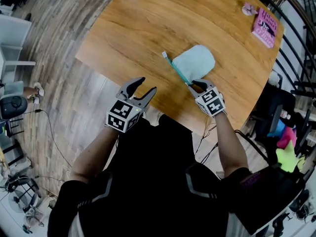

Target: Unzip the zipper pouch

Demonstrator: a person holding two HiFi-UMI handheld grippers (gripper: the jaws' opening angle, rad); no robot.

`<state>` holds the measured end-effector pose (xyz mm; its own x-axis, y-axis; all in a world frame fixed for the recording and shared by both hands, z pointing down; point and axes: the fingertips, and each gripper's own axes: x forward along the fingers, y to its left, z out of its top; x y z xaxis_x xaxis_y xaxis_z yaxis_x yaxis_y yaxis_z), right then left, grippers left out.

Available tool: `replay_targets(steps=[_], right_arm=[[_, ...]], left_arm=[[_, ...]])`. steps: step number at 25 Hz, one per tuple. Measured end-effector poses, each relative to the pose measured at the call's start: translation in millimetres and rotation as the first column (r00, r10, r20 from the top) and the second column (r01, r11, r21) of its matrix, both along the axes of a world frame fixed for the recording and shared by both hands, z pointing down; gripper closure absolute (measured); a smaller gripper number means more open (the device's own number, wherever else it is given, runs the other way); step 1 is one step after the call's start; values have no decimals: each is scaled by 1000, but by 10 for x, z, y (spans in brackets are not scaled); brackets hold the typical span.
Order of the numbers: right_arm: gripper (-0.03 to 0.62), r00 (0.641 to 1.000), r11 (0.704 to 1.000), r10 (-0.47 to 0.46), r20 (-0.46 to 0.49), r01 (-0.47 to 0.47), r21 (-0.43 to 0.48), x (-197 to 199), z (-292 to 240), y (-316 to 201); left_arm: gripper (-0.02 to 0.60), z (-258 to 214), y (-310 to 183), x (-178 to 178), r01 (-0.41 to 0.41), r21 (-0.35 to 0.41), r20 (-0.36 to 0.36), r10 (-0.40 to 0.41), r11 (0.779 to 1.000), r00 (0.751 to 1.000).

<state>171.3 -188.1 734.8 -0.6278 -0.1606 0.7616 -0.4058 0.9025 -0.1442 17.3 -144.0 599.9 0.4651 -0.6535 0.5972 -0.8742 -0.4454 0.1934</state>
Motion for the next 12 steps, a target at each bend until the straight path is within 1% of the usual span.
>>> replay_targets(steps=[2,7,10,12], right_arm=[[494,1000,1000,-10,4,10,-29,-20,16,12],[506,999,989,-19,28,23,-148,-34,54,15],[531,999,984,-35,32,40,-176,-44,62,30],[539,999,980,-23,44,32,-198,-48,61,29]], left_arm=[[345,11,11,2,2,-1,0,-2,1000,1000],[345,24,47,0,2,-3,0,-2,1000,1000],[346,27,55,-2,8,-4,-4,-8,1000,1000],[345,23,61,-11,10,-5,0,-10,1000,1000]])
